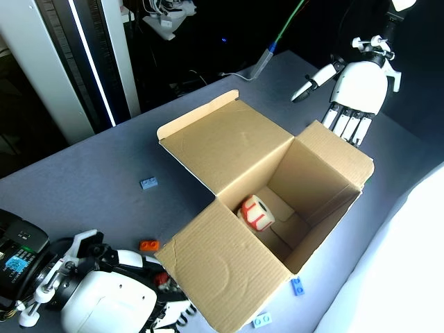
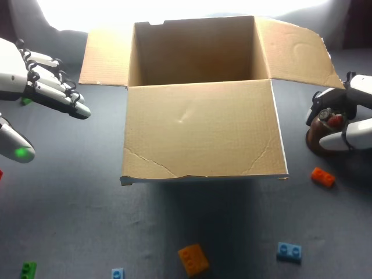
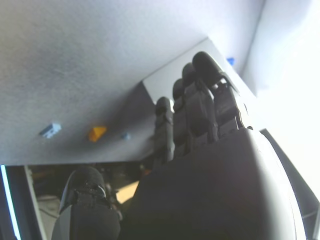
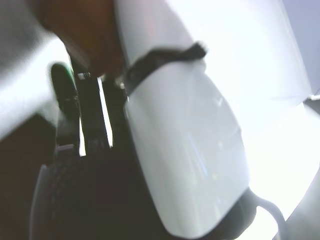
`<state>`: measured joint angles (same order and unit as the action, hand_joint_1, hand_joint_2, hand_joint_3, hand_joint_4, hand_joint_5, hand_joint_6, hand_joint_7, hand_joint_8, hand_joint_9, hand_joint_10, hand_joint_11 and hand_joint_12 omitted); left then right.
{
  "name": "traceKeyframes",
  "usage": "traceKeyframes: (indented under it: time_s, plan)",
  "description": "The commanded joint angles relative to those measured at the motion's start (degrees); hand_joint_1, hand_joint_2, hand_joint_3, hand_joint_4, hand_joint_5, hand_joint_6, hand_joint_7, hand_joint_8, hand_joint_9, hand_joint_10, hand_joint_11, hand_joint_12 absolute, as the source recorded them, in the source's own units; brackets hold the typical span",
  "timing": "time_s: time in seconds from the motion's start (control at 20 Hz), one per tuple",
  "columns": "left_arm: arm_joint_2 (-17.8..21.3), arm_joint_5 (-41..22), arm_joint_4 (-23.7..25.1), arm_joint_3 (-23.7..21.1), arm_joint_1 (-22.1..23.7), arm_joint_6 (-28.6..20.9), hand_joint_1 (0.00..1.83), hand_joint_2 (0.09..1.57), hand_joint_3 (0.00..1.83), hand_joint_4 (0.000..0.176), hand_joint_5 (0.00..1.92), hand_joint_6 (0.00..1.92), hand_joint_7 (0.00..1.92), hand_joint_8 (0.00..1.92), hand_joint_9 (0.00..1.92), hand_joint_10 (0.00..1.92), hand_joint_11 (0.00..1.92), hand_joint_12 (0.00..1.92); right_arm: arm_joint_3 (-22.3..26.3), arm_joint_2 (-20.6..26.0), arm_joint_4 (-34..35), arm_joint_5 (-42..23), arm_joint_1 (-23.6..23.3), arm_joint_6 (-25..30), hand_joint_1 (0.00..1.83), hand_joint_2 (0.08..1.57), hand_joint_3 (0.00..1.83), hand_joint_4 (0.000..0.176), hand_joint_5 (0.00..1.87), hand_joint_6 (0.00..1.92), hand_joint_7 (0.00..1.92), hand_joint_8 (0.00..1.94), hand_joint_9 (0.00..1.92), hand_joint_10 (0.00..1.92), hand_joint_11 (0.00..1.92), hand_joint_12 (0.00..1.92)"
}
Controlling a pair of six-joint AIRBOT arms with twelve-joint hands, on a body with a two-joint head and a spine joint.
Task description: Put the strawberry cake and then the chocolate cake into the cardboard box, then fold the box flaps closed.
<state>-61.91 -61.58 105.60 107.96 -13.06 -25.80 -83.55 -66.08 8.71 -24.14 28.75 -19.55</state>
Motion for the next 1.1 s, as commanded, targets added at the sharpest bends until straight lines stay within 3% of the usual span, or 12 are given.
traceKeyframes:
  time_s: [0.0, 0.15, 0.2, 0.3, 0.5, 0.75, 0.8, 0.85, 1.05]
  plan:
    - [0.5, -0.7, -4.5, 0.1, 0.4, 0.0, 0.00, 1.04, 0.00, 0.088, 0.17, 0.00, 0.24, 0.00, 0.33, 0.01, 0.00, 1.16, -0.4, 0.7, 0.5, -5.5, 0.0, 0.2, 1.32, 1.17, 0.00, 0.000, 0.92, 1.03, 0.88, 1.19, 0.71, 1.49, 0.38, 1.90]
    - [0.2, -0.7, -4.7, 0.3, 0.8, 0.0, 0.00, 1.05, 0.00, 0.086, 0.19, 0.01, 0.25, 0.01, 0.34, 0.02, 0.00, 1.16, -0.3, 0.9, 0.5, -5.5, -0.1, 0.2, 1.35, 1.17, 0.00, 0.000, 0.93, 0.98, 0.88, 1.19, 0.75, 1.52, 0.41, 1.90]
    - [0.2, -0.6, -4.7, 0.3, 0.8, 0.0, 0.00, 1.04, 0.00, 0.086, 0.18, 0.00, 0.25, 0.01, 0.34, 0.02, 0.00, 1.16, -0.3, 1.1, 0.5, -5.4, -0.1, 0.3, 1.35, 1.18, 0.01, 0.000, 0.87, 1.07, 0.84, 1.24, 0.72, 1.54, 0.39, 1.90]
    - [0.1, -0.6, -4.7, 0.1, 0.7, 0.0, 0.00, 1.05, 0.00, 0.086, 0.18, 0.00, 0.24, 0.00, 0.34, 0.01, 0.00, 1.14, 0.4, 2.8, 0.5, -4.9, -0.7, 0.5, 1.35, 1.19, 0.00, 0.000, 0.87, 1.09, 0.82, 1.26, 0.69, 1.56, 0.38, 1.90]
    - [0.1, -1.1, -4.6, 0.0, 0.1, 0.5, 0.00, 1.05, 0.00, 0.084, 0.18, 0.00, 0.24, 0.00, 0.33, 0.01, 0.00, 1.14, 4.7, 8.0, 0.5, -4.7, -1.7, 0.2, 1.35, 1.20, 0.00, 0.000, 0.86, 1.09, 0.80, 1.30, 0.66, 1.59, 0.37, 1.92]
    - [0.2, -1.1, -4.5, -1.0, -0.1, 0.5, 0.00, 1.06, 0.00, 0.084, 0.18, 0.00, 0.24, 0.00, 0.34, 0.01, 0.00, 1.13, 9.8, 16.0, 0.5, -2.9, -1.9, -2.4, 1.36, 1.17, 0.00, 0.000, 0.91, 1.06, 0.85, 1.19, 0.72, 1.50, 0.42, 1.86]
    - [0.4, -1.1, -4.3, -1.4, -0.1, 0.5, 0.00, 1.06, 0.01, 0.090, 0.18, 0.00, 0.23, 0.00, 0.34, 0.01, 0.00, 1.14, 10.3, 17.4, 1.3, -3.1, -1.9, -3.6, 1.35, 1.18, 0.00, 0.000, 0.90, 1.09, 0.83, 1.25, 0.70, 1.50, 0.40, 1.88]
    - [0.4, -1.1, -4.2, -1.5, -0.1, 0.5, 0.00, 1.06, 0.00, 0.093, 0.18, 0.00, 0.25, 0.00, 0.35, 0.01, 0.00, 1.18, 10.6, 18.6, 2.7, -3.3, -2.2, -5.4, 1.35, 1.17, 0.00, 0.000, 0.96, 0.97, 0.85, 1.23, 0.71, 1.52, 0.38, 1.91]
    - [0.4, -1.1, -4.0, -1.0, -0.1, 1.8, 0.00, 1.07, 0.00, 0.084, 0.18, 0.00, 0.26, 0.01, 0.36, 0.01, 0.00, 1.19, 10.6, 22.4, 2.6, -3.9, -7.8, -12.3, 1.36, 1.14, 0.00, 0.000, 1.02, 0.83, 0.92, 1.16, 0.75, 1.48, 0.39, 1.89]
